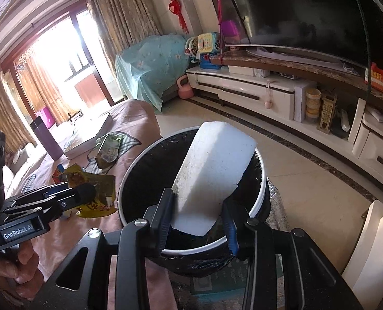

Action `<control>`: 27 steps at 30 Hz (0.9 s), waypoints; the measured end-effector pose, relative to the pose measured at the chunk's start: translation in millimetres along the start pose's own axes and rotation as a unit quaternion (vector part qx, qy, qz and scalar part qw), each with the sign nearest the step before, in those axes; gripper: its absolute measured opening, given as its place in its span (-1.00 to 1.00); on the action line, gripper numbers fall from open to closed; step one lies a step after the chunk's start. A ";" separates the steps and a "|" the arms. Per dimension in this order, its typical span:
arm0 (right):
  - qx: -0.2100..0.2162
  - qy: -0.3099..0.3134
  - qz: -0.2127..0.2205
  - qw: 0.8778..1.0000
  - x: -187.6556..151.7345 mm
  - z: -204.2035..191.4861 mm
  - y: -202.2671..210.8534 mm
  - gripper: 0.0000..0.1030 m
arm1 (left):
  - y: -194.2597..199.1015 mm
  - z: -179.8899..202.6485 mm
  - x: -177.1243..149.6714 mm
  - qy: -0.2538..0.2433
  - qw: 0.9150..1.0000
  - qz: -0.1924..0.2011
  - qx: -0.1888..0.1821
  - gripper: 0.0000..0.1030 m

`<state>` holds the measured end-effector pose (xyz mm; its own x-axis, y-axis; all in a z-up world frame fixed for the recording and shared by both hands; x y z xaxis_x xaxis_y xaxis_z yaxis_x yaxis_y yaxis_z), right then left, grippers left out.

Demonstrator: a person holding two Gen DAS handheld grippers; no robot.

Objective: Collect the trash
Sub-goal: 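Carry the yellow bag and foam block over the bin and release both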

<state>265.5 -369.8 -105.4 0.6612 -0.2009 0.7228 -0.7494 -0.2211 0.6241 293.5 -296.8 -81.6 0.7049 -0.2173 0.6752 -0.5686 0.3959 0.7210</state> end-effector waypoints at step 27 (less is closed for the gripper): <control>-0.014 -0.008 -0.005 1.000 -5.9 14.6 7.4 0.53 | -13.5 18.5 7.8 -0.013 1.000 -0.006 -0.024 0.33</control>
<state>256.5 -384.2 -109.4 0.6690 -0.2146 0.7116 -0.7433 -0.1957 0.6397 298.8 -320.3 -83.2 0.6992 -0.2452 0.6715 -0.5396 0.4351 0.7208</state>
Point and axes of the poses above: each gripper's, at about its wrist camera, not at the fingertips, and y roughly against the way its jaws point, z to its right, x to its top, the point moved 10 cm from there along -y, roughly the way its jaws point, and after that the axes turned 5 degrees about x, right-handed, at the moved point
